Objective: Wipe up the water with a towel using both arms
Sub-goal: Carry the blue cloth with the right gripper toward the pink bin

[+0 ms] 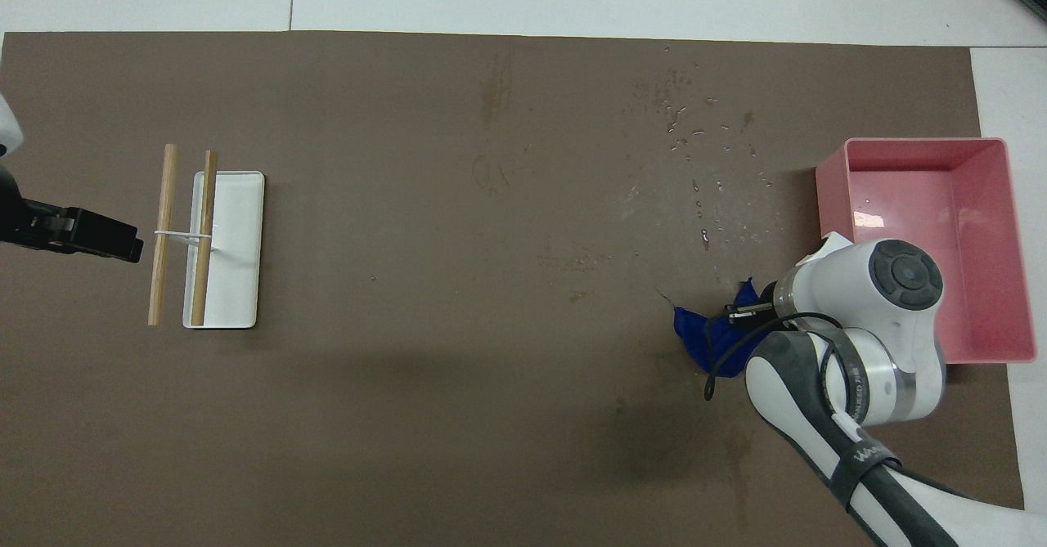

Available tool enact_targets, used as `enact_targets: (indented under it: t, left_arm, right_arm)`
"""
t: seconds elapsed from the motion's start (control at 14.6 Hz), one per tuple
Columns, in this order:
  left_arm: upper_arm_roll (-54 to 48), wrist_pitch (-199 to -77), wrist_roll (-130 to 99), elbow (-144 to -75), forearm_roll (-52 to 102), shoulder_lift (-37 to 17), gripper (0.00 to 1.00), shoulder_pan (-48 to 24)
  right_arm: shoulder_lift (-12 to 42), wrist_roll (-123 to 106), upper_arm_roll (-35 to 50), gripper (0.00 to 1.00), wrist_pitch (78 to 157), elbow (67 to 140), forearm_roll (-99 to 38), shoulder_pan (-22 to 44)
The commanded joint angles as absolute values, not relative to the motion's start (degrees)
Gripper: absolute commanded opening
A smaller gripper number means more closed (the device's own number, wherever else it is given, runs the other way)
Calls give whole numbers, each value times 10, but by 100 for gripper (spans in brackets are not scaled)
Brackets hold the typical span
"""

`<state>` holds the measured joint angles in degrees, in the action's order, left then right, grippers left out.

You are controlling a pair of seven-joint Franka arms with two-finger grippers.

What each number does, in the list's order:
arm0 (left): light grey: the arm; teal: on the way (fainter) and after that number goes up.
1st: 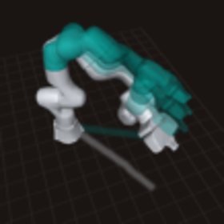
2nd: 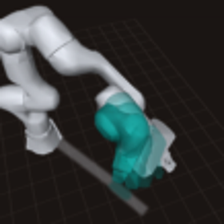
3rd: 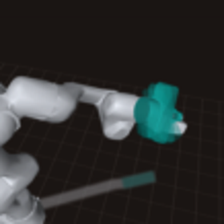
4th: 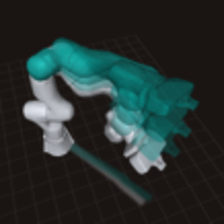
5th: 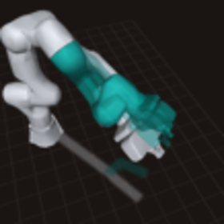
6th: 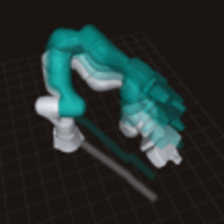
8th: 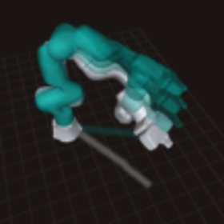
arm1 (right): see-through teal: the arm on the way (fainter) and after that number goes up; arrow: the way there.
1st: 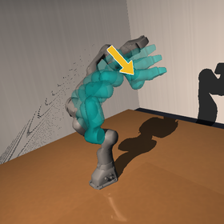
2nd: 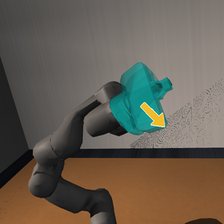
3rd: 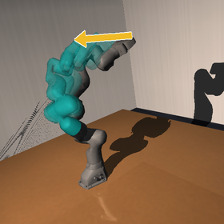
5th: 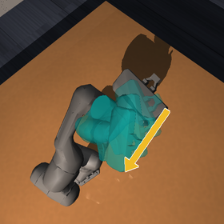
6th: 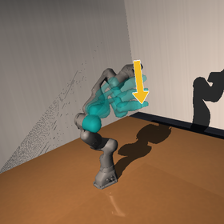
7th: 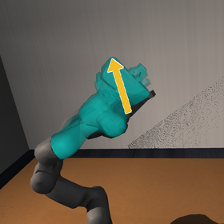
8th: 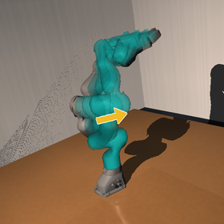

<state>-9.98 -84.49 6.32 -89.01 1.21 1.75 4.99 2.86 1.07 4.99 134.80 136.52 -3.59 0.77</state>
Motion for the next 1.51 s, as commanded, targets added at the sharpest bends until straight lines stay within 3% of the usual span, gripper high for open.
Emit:
enact_targets:
  t: [0.0, 0.27, 0.48, 0.82, 1.44]
  left_arm:
    - [-101, -840, 60, -904, 6, 32, 100, 53]
    - [-101, -840, 60, -904, 5, 32, 100, 53]
    - [-101, -840, 60, -904, 5, 32, 100, 53]
    - [-101, -841, 60, -904, 6, 32, 100, 53]
    - [-101, -840, 60, -904, 6, 32, 100, 53]
  right_arm:
    - [33, 11, 57, 0, 1339, 1448, -78, -8]
    - [30, 10, 57, 0, 1324, 1445, -132, 11]
    - [54, 6, 56, 0, 1422, 1422, -132, 45]
    - [113, -7, 55, 0, 1446, 1314, -96, 43]
    - [290, -44, 54, 0, 1448, 1073, -57, 25]
